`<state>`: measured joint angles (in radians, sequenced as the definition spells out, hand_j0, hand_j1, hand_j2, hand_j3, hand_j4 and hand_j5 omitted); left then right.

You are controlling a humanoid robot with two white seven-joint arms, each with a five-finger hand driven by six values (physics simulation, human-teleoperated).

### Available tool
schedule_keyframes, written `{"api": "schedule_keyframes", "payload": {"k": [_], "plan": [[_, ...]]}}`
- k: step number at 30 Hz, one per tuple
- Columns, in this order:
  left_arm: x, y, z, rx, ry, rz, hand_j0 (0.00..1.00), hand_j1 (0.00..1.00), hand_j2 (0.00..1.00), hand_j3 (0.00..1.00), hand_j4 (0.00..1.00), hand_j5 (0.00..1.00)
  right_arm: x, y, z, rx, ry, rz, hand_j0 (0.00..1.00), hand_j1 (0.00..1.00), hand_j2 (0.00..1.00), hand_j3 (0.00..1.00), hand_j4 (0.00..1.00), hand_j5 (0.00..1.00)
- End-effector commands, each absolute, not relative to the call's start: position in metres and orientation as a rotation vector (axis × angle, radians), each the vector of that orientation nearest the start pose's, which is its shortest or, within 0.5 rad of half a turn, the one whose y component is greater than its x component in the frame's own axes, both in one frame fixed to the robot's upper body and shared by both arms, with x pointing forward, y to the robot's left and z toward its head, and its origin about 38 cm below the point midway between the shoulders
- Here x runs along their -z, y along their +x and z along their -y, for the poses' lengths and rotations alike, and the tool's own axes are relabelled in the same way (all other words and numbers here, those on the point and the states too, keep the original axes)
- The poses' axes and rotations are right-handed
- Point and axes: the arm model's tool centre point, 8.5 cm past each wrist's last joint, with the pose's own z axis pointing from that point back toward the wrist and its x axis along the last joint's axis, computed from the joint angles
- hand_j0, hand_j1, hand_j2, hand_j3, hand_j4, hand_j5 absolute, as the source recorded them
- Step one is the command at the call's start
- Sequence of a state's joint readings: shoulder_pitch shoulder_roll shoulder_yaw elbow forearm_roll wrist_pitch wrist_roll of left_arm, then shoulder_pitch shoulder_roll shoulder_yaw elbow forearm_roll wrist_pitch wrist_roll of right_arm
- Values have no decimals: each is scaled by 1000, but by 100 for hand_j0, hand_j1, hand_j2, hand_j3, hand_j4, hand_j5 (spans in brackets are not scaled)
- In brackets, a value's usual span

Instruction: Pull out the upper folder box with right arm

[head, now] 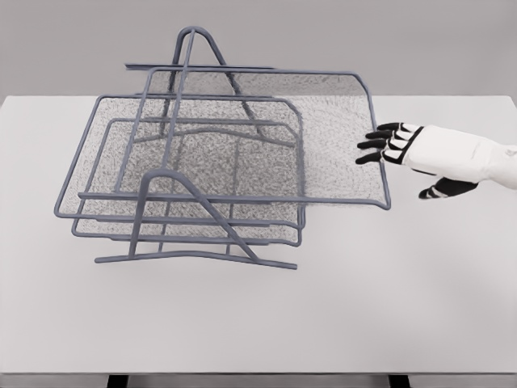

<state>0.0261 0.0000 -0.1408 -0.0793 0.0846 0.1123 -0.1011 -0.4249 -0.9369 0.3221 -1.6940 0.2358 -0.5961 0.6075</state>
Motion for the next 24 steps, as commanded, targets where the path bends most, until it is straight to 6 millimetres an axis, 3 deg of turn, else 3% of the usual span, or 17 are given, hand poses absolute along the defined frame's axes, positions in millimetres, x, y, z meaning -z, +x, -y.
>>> {"api": "schedule_keyframes", "payload": {"k": [1, 8, 10, 13, 24], "plan": [[263, -2, -260, 50, -20, -65, 100, 100, 100, 100, 100, 100, -276, 388, 342, -2096, -549, 1461, 100, 100, 100, 100, 100, 100], [264, -1, -260, 51, -20, -64, 100, 100, 100, 100, 100, 100, -291, 385, 349, -2026, -532, 1534, 100, 100, 100, 100, 100, 100], [263, -2, -260, 50, -20, -65, 100, 100, 100, 100, 100, 100, -316, 378, 369, -1994, -531, 1543, 100, 100, 100, 100, 100, 100], [264, -2, -260, 51, -20, -65, 100, 100, 100, 100, 100, 100, -332, 377, 376, -1978, -584, 1561, 100, 100, 100, 100, 100, 100], [264, -2, -260, 51, -20, -65, 100, 100, 100, 100, 100, 100, -332, 377, 371, -1977, -576, 1584, 100, 100, 100, 100, 100, 100]]}}
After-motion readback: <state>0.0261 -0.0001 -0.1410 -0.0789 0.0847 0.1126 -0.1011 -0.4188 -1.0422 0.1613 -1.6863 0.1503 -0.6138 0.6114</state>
